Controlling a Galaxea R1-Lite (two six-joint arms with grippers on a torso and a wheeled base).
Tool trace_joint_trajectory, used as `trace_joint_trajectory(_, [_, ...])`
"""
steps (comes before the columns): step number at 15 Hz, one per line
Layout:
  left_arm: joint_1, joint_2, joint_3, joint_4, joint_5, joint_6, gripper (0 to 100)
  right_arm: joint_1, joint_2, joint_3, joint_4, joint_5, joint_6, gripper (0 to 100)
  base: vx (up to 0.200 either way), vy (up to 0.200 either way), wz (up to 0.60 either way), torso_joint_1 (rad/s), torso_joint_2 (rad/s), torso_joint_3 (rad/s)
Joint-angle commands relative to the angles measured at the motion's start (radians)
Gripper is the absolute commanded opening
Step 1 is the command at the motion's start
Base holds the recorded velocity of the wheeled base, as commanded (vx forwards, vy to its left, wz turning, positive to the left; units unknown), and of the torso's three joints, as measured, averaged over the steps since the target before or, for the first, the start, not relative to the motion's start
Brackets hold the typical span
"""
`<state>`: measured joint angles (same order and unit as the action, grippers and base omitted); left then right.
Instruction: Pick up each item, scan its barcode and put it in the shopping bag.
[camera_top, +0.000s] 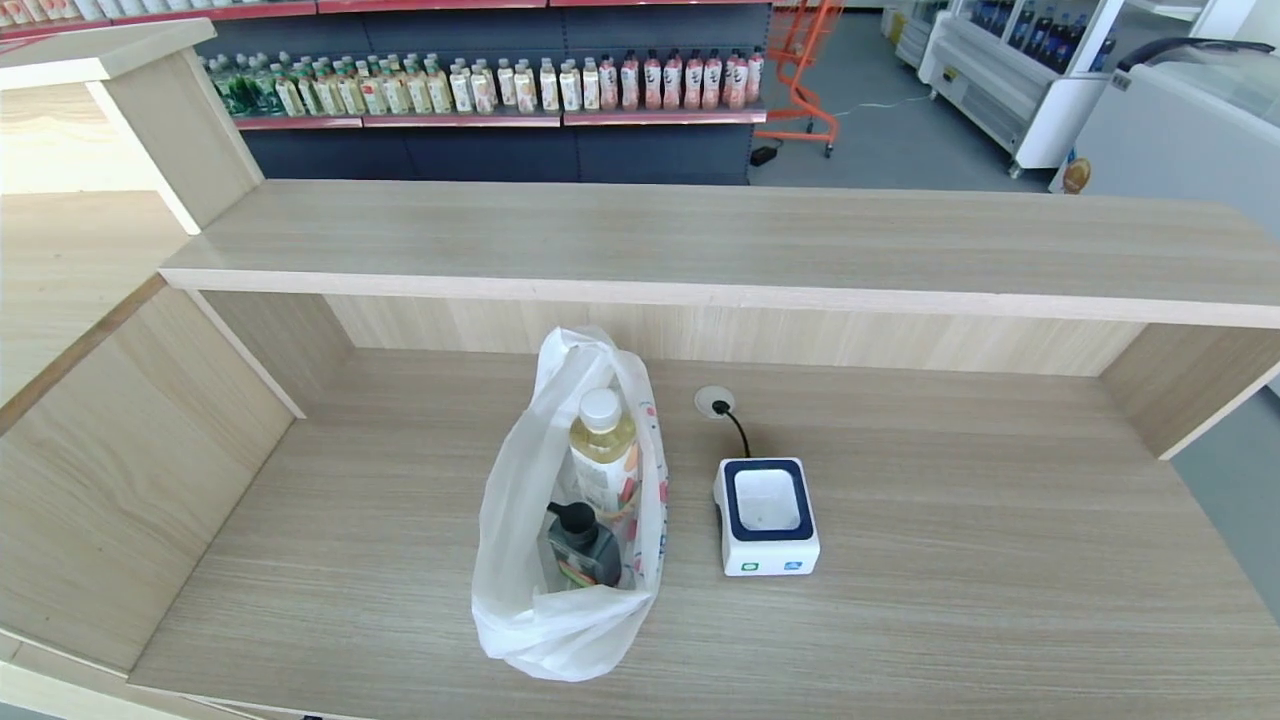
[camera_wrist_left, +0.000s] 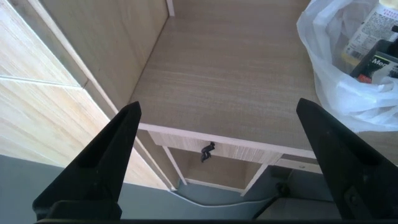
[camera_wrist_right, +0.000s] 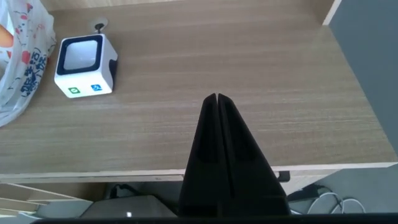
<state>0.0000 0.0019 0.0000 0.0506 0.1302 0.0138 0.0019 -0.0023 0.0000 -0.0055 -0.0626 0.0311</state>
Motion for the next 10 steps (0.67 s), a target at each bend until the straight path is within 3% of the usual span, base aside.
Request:
trace_joint_trajectory(1, [0.000,0.000,0.000,0.000,0.000,0.000,100,0.001,0.004,0.000,-0.001,0.000,-0.002,0,0.000,0.000,0.00,0.000,0.00,0.000])
trace_joint_trajectory(10, [0.000,0.000,0.000,0.000,0.000,0.000,100,0.001,0.002,0.000,0.001,0.000,-0.007,0,0.000,0.000,0.00,0.000,0.00,0.000])
